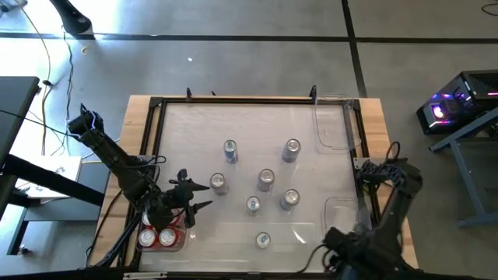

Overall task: Sort soda cans
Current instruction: Put the bottom right blue soda can into the bottom right transparent bin

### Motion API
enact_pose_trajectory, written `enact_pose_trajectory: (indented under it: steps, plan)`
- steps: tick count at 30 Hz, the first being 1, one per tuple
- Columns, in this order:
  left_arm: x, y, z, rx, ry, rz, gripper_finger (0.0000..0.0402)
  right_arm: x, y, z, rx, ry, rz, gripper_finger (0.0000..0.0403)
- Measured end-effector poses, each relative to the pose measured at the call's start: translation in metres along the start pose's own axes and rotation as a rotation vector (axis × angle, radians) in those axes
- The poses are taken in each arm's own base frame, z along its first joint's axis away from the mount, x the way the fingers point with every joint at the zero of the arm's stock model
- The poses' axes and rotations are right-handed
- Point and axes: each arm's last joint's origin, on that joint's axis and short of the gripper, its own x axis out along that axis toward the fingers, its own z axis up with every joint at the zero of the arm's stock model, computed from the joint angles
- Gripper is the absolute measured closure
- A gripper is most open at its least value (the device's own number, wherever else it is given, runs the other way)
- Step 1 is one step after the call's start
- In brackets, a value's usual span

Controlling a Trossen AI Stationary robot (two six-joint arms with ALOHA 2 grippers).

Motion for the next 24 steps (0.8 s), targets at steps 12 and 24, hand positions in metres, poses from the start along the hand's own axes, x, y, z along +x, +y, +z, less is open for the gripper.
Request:
enact_pose_trajectory:
  steps: [12,24]
  plan:
    - [-0.002,-0.001,-0.001,0.007,-0.002,-0.006,0.0188,0.042,-0.046,-0.057,0.210,0.055,-0.032,0.0193]
    - [-0.002,-0.001,-0.001,0.016,-0.002,-0.006,0.0188,0.092,-0.053,-0.068,0.146,0.169,-0.055,0.0193]
